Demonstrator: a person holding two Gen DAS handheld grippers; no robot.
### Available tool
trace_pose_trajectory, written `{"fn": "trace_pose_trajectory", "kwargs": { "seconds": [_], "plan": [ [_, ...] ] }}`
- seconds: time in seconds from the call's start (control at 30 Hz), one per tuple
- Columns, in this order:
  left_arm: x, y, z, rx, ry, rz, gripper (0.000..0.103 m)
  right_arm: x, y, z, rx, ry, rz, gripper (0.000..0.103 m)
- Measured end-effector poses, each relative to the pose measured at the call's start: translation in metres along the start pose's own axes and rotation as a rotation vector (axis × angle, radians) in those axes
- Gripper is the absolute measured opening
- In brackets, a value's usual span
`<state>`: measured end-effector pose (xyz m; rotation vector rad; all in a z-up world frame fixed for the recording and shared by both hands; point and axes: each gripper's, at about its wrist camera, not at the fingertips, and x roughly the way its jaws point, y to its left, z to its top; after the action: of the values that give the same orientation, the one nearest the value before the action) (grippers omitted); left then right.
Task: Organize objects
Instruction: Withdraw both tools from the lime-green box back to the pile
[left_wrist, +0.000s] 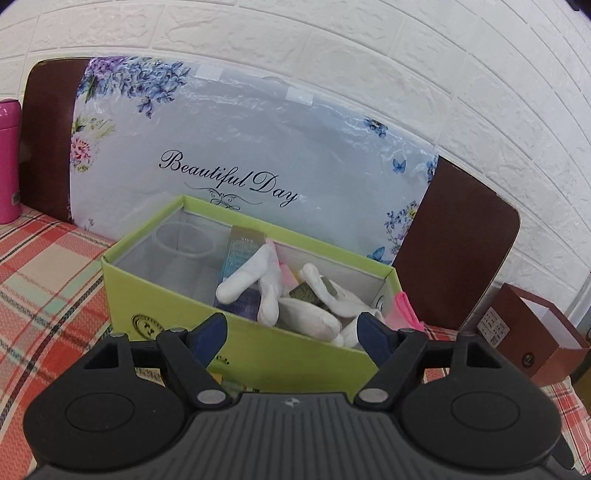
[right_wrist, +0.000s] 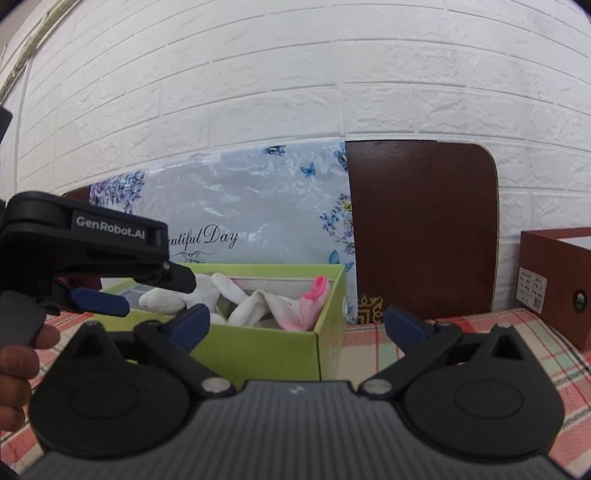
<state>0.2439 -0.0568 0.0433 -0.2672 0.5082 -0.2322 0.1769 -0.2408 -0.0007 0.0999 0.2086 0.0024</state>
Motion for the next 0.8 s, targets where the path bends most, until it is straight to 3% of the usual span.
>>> {"fn": "trace_pose_trajectory", "kwargs": {
  "seconds": [0.4,0.8],
  "plan": [
    [-0.044,0.002,-0.037,0.008,0.063,0.064,0.08,-0.067,0.003,-0.032,0.048,0.048,0.02,0.103],
    [-0.052,0.025,-0.071,-0.002,0.12,0.096,0.08,-0.08,0.015,-0.044,0.041,0.112,0.073,0.103]
  ]
}}
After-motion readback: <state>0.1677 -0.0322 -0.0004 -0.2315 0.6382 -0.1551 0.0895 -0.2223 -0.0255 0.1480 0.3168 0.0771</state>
